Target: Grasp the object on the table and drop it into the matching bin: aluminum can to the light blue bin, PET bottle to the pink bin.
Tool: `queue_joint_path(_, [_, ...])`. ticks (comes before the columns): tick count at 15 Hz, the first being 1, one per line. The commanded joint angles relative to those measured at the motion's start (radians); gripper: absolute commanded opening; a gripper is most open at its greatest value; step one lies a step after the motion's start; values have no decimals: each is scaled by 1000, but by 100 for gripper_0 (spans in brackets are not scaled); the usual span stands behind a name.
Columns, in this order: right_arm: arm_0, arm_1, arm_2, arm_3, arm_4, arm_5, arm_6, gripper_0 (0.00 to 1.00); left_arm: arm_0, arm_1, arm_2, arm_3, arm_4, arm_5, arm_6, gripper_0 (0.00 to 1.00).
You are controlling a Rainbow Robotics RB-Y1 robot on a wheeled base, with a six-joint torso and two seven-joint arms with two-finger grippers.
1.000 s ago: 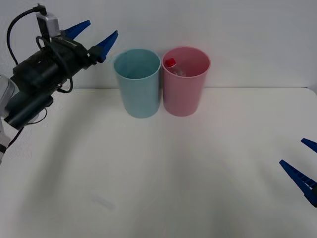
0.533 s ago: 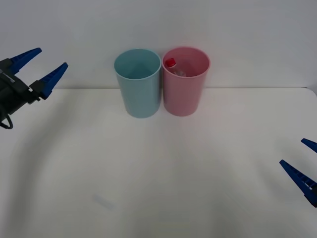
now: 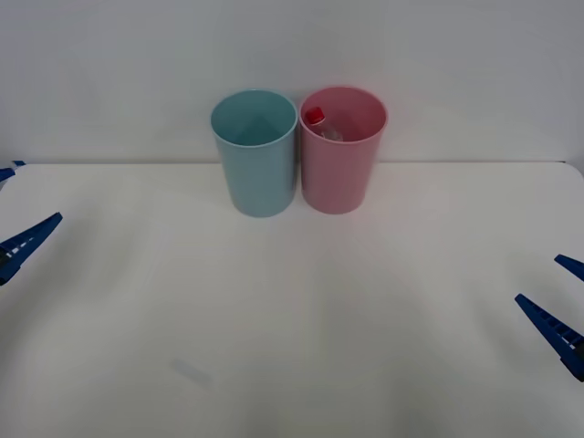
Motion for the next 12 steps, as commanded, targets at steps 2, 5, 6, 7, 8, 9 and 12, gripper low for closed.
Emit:
queue_joint_path(2, [0, 0, 0, 0, 0, 0, 0, 100, 88, 12, 17, -1, 50, -79, -30, 100])
queue_joint_path(5, [0, 0, 0, 0, 0, 0, 0, 100, 139, 19, 28, -11, 67, -93, -38, 100])
queue_joint_path(6, [0, 0, 0, 0, 0, 0, 0, 100, 150, 19, 32, -17, 72, -98, -38, 100])
queue_joint_path(7, [0, 0, 0, 0, 0, 0, 0, 100, 159, 19, 34, -21, 72, -98, -36, 100])
queue_joint_path(8, [0, 0, 0, 0, 0, 0, 0, 100, 163, 19, 35, -23, 73, -101, -35, 100])
queue_joint_path(9, [0, 0, 0, 0, 0, 0, 0, 100, 165, 19, 35, -23, 73, -102, -33, 100])
queue_joint_path(12, [0, 0, 0, 0, 0, 0, 0, 100, 170, 21, 35, -23, 73, -105, -35, 100])
